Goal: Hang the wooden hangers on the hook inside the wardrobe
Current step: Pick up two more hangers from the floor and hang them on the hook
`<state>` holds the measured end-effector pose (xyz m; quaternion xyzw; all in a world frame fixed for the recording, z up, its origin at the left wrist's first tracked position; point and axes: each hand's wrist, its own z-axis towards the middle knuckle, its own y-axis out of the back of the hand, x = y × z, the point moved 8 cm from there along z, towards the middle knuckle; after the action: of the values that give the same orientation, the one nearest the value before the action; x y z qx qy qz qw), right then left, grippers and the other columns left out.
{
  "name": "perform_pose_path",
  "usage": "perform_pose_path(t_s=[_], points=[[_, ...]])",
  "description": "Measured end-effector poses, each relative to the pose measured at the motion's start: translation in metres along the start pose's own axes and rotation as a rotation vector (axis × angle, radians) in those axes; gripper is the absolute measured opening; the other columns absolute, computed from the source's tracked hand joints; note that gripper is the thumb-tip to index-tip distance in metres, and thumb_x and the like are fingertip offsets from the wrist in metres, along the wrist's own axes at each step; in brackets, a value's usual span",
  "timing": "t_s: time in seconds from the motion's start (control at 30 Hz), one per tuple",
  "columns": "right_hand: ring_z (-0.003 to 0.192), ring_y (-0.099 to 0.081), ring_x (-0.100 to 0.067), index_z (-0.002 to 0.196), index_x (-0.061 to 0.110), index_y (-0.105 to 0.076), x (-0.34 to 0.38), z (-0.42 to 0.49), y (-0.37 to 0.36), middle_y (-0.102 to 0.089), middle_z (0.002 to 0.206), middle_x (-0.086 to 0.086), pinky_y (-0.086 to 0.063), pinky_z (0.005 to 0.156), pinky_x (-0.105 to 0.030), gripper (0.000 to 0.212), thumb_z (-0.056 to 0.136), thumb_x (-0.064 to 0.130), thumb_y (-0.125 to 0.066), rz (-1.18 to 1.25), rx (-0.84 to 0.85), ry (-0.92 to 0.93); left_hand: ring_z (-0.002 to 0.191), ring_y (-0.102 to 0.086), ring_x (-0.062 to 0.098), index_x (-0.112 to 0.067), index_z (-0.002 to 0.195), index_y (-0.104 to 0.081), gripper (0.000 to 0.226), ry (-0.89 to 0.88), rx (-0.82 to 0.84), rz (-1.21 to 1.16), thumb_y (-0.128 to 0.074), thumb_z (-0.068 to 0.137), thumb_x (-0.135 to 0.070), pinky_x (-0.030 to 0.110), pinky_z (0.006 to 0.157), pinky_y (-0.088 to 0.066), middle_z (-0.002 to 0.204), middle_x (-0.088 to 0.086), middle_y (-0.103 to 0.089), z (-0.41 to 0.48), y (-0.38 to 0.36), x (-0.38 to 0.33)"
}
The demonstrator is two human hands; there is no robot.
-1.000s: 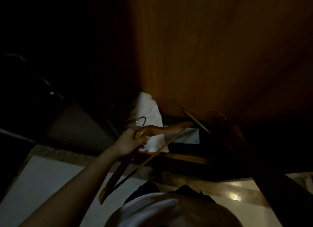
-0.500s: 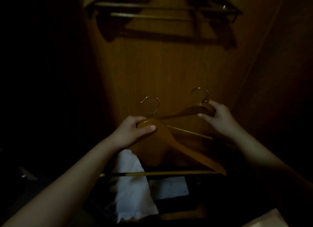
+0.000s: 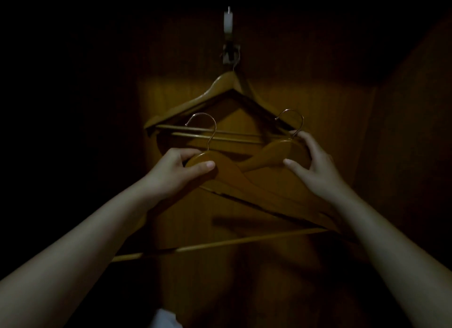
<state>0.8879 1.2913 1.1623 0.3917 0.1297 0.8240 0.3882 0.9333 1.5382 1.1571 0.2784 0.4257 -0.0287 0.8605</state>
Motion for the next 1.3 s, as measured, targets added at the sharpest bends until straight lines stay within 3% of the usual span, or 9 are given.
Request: perform_pose_path(t_s=[0.1,0.23,0.37,0.47,0.57,0.67,0.8,1.0,1.3], points=[[0.124,-0.048,-0.024,0.141,0.029,-0.023,0.016,0.026,0.014,-0.046,0.137,-0.002,-0.040,0.105,-0.050,0.066,0.087,0.021,-0.061,0.066,-0.011,0.025,0.076,-0.070,0.007,-0.022,0.092,-0.066,0.009,-0.058,-0.064,0.054,-0.058,0.087,-0.020,0.012,0.059,-0.053,0.087,-0.002,-0.070,0.018,0.018,-0.027],[0.127,-0.045,-0.031,0.143,0.040,-0.004,0.030,0.063,0.029,-0.042,0.141,-0.013,-0.040,0.103,-0.054,0.082,0.088,0.021,-0.061,0.067,-0.050,0.044,0.061,-0.068,0.004,-0.013,0.094,-0.063,0.010,-0.088,-0.127,0.080,-0.058,0.088,-0.019,0.012,0.046,-0.049,0.083,0.002,-0.067,0.041,0.036,-0.058],[0.104,-0.054,-0.022,0.144,0.042,0.009,0.044,0.102,0.039,-0.048,0.125,-0.016,-0.048,0.083,-0.036,0.098,0.085,0.013,-0.064,-0.012,-0.088,0.068,0.078,-0.071,0.018,-0.014,0.098,-0.066,0.020,-0.106,-0.148,0.142,-0.058,0.086,-0.028,0.029,0.065,-0.058,0.091,0.007,-0.071,0.061,0.048,-0.071],[0.122,-0.047,-0.028,0.146,0.038,0.006,0.050,0.128,0.036,-0.044,0.135,-0.017,-0.041,0.098,-0.044,0.097,0.084,0.012,-0.064,-0.027,-0.062,0.074,0.082,-0.071,0.018,-0.015,0.101,-0.066,0.029,-0.108,-0.112,0.104,-0.059,0.080,-0.034,0.031,0.069,-0.058,0.093,0.007,-0.071,0.070,0.048,-0.073],[0.135,-0.035,-0.029,0.148,0.033,0.002,0.055,0.153,0.028,-0.037,0.145,-0.015,-0.031,0.106,-0.041,0.093,0.085,0.012,-0.063,-0.062,-0.027,0.102,0.083,-0.071,0.014,-0.021,0.097,-0.066,0.025,-0.130,-0.112,0.071,-0.058,0.078,-0.035,0.025,0.068,-0.059,0.091,0.002,-0.073,0.078,0.051,-0.076],[0.134,-0.037,-0.029,0.147,0.035,0.009,0.058,0.177,0.017,-0.039,0.144,-0.014,-0.031,0.109,-0.045,0.098,0.085,0.011,-0.064,-0.059,-0.011,0.087,0.078,-0.070,0.006,-0.023,0.093,-0.065,0.013,-0.109,-0.142,0.051,-0.056,0.085,-0.027,0.016,0.060,-0.055,0.087,-0.011,-0.072,0.086,0.061,-0.074],[0.137,-0.032,-0.031,0.147,0.034,0.009,0.062,0.205,-0.003,-0.032,0.148,-0.014,-0.028,0.112,-0.053,0.096,0.086,0.012,-0.062,-0.081,0.063,0.075,0.081,-0.069,0.009,-0.021,0.096,-0.067,0.022,-0.058,-0.126,0.043,-0.056,0.082,-0.033,0.018,0.063,-0.055,0.088,-0.008,-0.072,0.091,0.074,-0.069],[0.141,-0.024,-0.029,0.149,0.027,-0.002,0.064,0.234,-0.015,-0.023,0.153,-0.012,-0.026,0.113,-0.048,0.087,0.086,0.011,-0.061,-0.020,0.143,0.022,0.075,-0.069,0.012,-0.019,0.094,-0.069,0.018,-0.010,-0.107,0.047,-0.057,0.085,-0.030,0.020,0.061,-0.054,0.084,-0.002,-0.072,0.090,0.084,-0.061],[0.135,-0.033,-0.029,0.149,0.020,-0.002,0.054,0.234,0.006,-0.029,0.148,-0.017,-0.035,0.102,-0.033,0.089,0.085,0.015,-0.064,-0.085,0.159,0.007,0.069,-0.067,0.000,-0.018,0.092,-0.068,0.014,-0.042,-0.099,0.057,-0.056,0.086,-0.023,0.009,0.056,-0.049,0.077,-0.015,-0.072,0.095,0.095,-0.060]])
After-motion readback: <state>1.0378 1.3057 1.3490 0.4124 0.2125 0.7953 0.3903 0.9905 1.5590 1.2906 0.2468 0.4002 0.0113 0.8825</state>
